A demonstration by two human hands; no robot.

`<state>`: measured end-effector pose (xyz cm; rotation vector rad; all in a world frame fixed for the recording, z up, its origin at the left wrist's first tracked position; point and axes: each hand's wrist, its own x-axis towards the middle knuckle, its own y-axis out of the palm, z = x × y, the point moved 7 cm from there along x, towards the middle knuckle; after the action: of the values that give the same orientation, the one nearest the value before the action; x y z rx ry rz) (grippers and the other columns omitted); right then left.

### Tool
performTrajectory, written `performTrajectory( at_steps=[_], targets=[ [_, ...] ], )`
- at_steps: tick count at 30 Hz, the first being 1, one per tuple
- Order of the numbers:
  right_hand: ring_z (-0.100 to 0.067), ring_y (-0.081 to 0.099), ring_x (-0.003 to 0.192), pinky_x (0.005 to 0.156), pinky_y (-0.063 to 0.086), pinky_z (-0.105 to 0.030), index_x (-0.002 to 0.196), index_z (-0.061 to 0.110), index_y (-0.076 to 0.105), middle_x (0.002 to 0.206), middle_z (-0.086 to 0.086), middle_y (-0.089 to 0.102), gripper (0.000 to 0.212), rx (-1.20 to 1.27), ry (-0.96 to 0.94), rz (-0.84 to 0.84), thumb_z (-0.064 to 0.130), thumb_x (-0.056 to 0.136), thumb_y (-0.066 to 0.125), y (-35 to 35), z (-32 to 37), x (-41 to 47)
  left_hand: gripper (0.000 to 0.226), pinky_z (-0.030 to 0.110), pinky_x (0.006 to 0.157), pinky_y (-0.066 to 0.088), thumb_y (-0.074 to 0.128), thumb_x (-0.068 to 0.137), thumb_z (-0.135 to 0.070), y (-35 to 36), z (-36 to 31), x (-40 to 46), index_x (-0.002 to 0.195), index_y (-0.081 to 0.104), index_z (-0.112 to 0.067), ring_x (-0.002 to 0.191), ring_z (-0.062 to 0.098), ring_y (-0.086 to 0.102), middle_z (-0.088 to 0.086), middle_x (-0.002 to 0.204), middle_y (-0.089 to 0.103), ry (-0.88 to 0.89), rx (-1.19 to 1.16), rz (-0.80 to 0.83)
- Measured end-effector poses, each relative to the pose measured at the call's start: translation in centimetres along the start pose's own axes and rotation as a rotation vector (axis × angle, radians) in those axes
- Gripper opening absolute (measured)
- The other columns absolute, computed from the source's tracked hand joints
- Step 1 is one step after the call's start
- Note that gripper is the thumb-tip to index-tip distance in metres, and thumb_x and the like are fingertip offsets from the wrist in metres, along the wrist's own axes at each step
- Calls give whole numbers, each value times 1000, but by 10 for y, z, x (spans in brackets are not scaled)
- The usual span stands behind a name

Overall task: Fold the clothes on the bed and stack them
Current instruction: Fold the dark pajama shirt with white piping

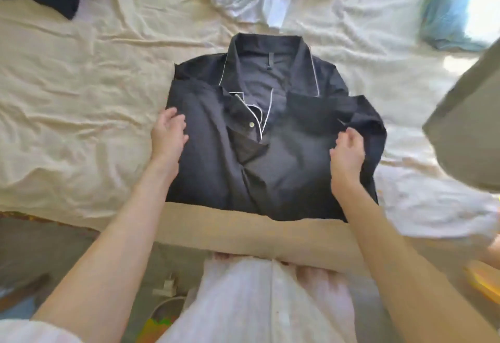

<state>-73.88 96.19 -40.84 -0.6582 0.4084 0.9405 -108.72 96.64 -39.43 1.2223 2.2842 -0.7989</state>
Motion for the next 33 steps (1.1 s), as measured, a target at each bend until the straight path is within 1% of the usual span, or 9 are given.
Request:
performTrajectory(
  at_steps=[2, 5, 9, 14, 19, 22, 25, 27, 33],
  targets=[
    [-14, 40, 130, 107, 23, -20, 139, 14, 43, 140, 0, 47, 39, -261, -98, 73, 15, 100, 37, 12, -32, -35, 38, 25, 101, 38, 45, 98, -17, 2, 40, -16, 136, 45, -15, 120, 13, 49, 0, 133, 52, 8, 261, 61],
    [-15, 20, 144, 117, 10, -27, 142, 11, 39, 152, -3, 32, 42, -498, -284, 246, 9, 99, 38, 38, -56, -63, 41, 20, 101, 25, 44, 99, -20, 10, 81, -34, 140, 42, -20, 136, 15, 34, -2, 148, 37, 37, 546, 205],
    [-24, 21, 144, 118, 8, -38, 140, 8, 43, 151, -8, 33, 42, -684, -505, 299, 10, 97, 46, 56, -38, -55, 43, 30, 112, 18, 42, 99, -19, 14, 86, -36, 142, 38, -20, 144, 15, 16, -1, 154, 26, 222, 844, 266],
    [-28, 35, 134, 104, 32, -41, 137, 9, 47, 148, -8, 39, 41, -933, -705, 395, 13, 96, 49, 80, -12, -23, 45, 37, 112, 26, 47, 94, -2, 42, 59, -27, 138, 47, -14, 139, 26, 26, 9, 151, 32, 573, 1056, 325],
    [-21, 28, 135, 103, 23, -41, 143, 18, 34, 143, 3, 41, 53, -1307, -777, 453, 31, 94, 51, 113, -4, 22, 73, 39, 110, 24, 50, 80, 11, 89, 40, 9, 144, 36, -24, 141, 33, 15, 10, 156, 17, 771, 1291, 379],
    [-22, 37, 126, 108, 19, -44, 134, 19, 43, 128, 0, 52, 46, -1418, -766, 490, 33, 92, 54, 120, -6, 40, 56, 42, 114, 11, 58, 85, -5, 103, 40, 36, 135, 48, -30, 144, 34, 3, 8, 158, 7, 777, 1467, 439],
    [-23, 42, 117, 110, 16, -46, 119, 17, 56, 114, -1, 58, 30, -1509, -724, 569, 33, 94, 52, 118, -16, 45, 17, 45, 115, 5, 64, 86, -23, 104, 25, 49, 102, 70, -20, 143, 35, 6, 9, 155, 19, 821, 1431, 415],
    [-23, 44, 114, 106, 19, -42, 114, 17, 62, 112, -2, 58, 27, -1439, -719, 532, 32, 94, 52, 111, -14, 46, 12, 46, 114, 9, 66, 86, -22, 100, 12, 55, 88, 72, -12, 142, 37, 15, 11, 149, 33, 836, 1292, 365],
    [-30, 42, 117, 98, 28, -41, 111, 11, 61, 121, -10, 56, 24, -984, -477, 31, 23, 92, 53, 71, 35, 76, 15, 37, 105, 27, 58, 91, -14, 98, -38, 70, 97, 70, -6, 128, 30, 40, 13, 131, 52, 785, 814, 147]
  ],
)
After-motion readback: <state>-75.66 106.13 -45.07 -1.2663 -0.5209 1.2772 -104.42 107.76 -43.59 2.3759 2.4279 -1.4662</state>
